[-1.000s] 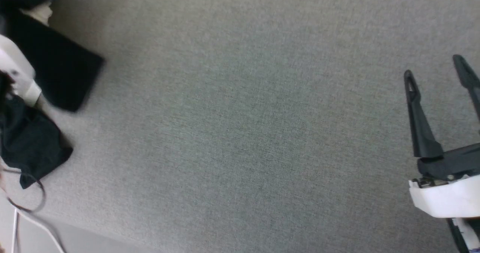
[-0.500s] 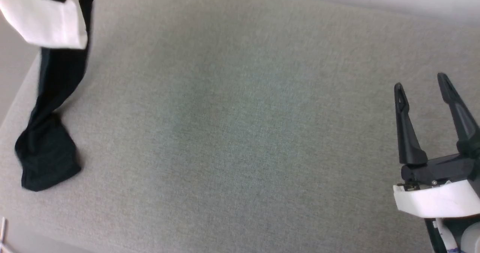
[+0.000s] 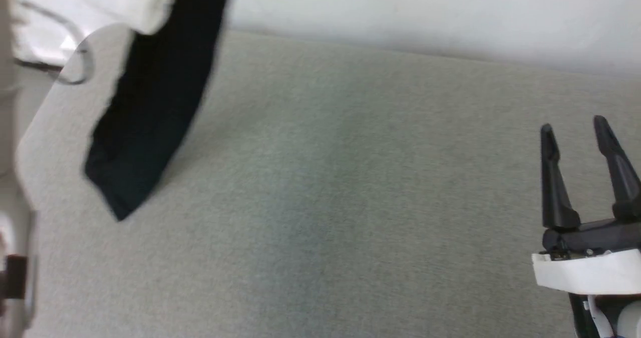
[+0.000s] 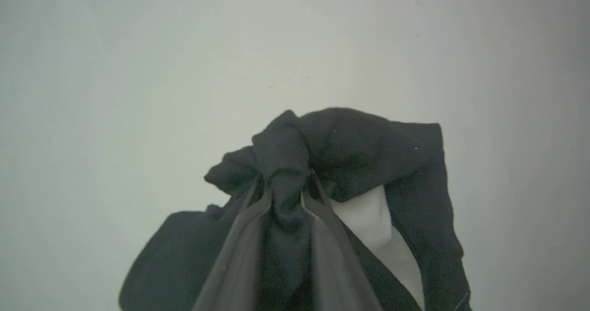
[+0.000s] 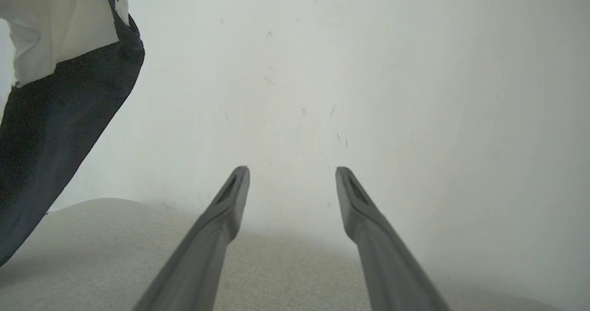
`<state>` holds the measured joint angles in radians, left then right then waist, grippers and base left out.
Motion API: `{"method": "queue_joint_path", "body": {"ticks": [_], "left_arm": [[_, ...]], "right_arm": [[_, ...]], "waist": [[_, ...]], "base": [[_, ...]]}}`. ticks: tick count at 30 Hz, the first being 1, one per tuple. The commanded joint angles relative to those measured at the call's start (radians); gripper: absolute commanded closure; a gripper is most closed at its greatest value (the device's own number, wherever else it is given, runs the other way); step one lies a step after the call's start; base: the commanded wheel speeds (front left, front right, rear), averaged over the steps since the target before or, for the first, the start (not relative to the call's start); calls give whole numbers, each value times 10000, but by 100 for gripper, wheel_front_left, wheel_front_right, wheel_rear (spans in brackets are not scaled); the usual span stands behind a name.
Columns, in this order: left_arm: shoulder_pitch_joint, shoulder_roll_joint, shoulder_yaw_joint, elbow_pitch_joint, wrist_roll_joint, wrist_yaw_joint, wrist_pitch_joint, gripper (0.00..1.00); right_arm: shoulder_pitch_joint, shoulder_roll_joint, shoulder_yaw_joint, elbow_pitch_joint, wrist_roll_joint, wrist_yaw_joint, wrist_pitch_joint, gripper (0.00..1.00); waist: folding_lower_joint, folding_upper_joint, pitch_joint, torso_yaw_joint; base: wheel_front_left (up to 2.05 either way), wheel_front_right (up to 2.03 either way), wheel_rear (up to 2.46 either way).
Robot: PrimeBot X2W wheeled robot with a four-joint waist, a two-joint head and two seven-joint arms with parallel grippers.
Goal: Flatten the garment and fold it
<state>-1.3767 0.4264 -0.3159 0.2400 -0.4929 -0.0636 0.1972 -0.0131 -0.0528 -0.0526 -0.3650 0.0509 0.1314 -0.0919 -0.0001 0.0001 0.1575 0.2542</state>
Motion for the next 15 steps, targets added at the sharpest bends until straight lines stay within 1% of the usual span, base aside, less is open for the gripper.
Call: {"method": "queue_joint_path", "body": {"ticks": [1,4,8,10,11,15], "left_arm": [[-301,-373,-200,-180,-132,78,166,100],[-518,-878,-301,-245,-403,173,352,100],[-643,-1568,-233,-227,-889,429,442,100],[-589,-1841,-296,-248,-1048,489,487,100],[-589,-1841,-296,-248,-1048,489,487,100],[-198,-2338,-493,-290,-1391,542,585,100]], "right_arm": [[212,23,-131,97,131,-7,-124,0],[368,24,-267,131,212,-7,-218,0],[513,25,-454,107,299,-7,-273,0],[554,25,-528,81,326,-7,-276,0],[554,25,-528,81,326,-7,-276,0],[651,25,-651,22,341,-7,-234,0]], "waist": [[1,-1,-507,-609],[1,-1,-715,-986],[1,-1,-929,-1491],[1,-1,-994,-1727],[1,-1,-994,-1727],[1,-1,-1083,-2115]], "base": [[0,0,0],[0,0,0],[0,0,0],[0,0,0],[0,0,0],[0,0,0]]}}
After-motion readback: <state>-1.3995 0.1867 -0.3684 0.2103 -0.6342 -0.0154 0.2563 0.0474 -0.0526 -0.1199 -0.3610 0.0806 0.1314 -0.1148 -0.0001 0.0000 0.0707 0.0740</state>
